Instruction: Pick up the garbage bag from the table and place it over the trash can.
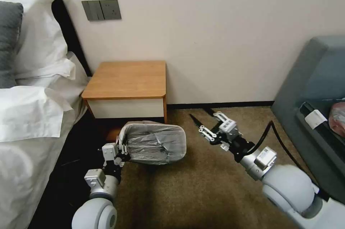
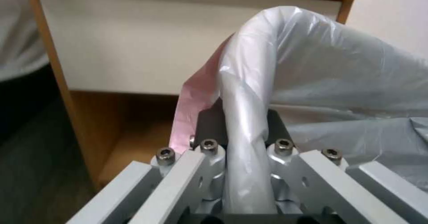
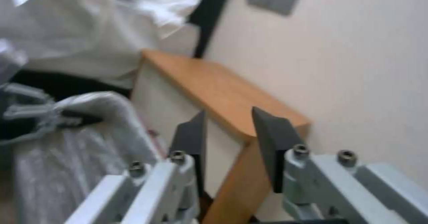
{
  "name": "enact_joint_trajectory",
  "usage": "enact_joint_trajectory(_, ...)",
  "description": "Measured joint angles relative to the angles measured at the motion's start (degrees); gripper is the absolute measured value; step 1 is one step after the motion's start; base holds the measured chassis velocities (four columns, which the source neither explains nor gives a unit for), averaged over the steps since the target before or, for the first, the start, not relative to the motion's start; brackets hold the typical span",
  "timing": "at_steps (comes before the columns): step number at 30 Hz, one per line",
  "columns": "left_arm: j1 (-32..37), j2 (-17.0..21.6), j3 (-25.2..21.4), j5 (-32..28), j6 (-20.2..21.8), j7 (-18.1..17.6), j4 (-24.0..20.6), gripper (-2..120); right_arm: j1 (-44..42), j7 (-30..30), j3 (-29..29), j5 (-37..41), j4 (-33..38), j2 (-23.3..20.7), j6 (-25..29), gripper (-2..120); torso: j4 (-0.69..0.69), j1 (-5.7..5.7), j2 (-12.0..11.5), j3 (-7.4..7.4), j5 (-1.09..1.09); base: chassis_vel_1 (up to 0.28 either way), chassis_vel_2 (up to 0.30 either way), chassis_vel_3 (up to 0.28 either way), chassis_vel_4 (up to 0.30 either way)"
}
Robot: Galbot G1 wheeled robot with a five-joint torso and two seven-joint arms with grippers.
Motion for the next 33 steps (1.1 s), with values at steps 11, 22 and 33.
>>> enact_joint_trajectory(11,-0.2,-1.3,0.6,2.4,-0.5,0.3,-0.1,7,29.2,0.5,-29.8,8.7,-8.4,1.7,-13.5,0,0.01,0.00,0.0,0.00,-0.01,0.000,0.000,0.000,0.000)
enact_joint_trajectory(22,-0.2,-1.8,-0.3,2.7,-0.5,0.2,-0.6,7,39.8,1.2,-44.2,10.9,-19.7,10.0,-17.8,0,0.01,0.00,0.0,0.00,-0.01,0.000,0.000,0.000,0.000)
enact_joint_trajectory(33,-0.4,-2.9,0.7,7.6,-0.7,0.8,0.3,7,51.7,2.2,-56.2,11.9,-33.3,19.2,-19.4,0,0.01,0.00,0.0,0.00,-0.01,0.000,0.000,0.000,0.000)
